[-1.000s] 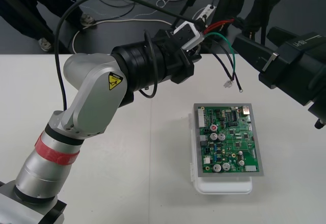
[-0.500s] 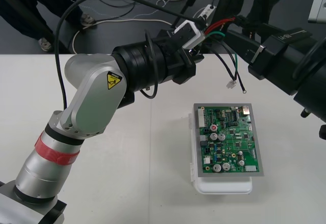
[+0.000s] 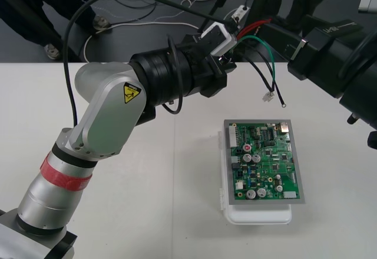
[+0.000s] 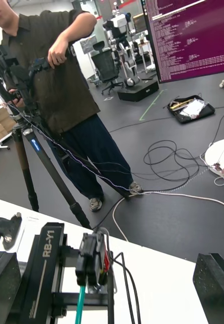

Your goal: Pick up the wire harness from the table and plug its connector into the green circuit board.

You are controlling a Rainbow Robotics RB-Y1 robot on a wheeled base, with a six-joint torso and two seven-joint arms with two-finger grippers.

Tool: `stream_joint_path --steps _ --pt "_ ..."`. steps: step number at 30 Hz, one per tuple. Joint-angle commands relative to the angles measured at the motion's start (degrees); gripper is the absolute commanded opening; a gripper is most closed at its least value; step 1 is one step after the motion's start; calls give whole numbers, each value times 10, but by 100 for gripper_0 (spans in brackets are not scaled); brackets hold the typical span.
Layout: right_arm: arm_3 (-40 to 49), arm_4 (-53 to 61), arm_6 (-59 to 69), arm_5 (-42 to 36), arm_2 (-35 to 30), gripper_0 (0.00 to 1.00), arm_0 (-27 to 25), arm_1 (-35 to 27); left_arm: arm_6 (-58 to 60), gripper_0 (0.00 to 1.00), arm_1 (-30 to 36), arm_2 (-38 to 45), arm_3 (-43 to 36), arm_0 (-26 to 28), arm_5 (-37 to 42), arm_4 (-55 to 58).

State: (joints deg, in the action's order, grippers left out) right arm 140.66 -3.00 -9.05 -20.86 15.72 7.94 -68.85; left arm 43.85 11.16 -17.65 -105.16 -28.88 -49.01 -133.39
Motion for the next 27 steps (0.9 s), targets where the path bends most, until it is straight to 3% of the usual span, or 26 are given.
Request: stream_joint_path --steps 1,10,27 --pt "2 20 4 -1 15 100 35 -21 42 0 -18 17 -7 -26 35 10" --pt "3 13 -11 -1 56 100 62 -36 42 0 -18 17 -7 -26 40 10" --pt "12 -33 -67 -1 57 100 62 -37 43 0 -18 17 -7 -25 40 13"
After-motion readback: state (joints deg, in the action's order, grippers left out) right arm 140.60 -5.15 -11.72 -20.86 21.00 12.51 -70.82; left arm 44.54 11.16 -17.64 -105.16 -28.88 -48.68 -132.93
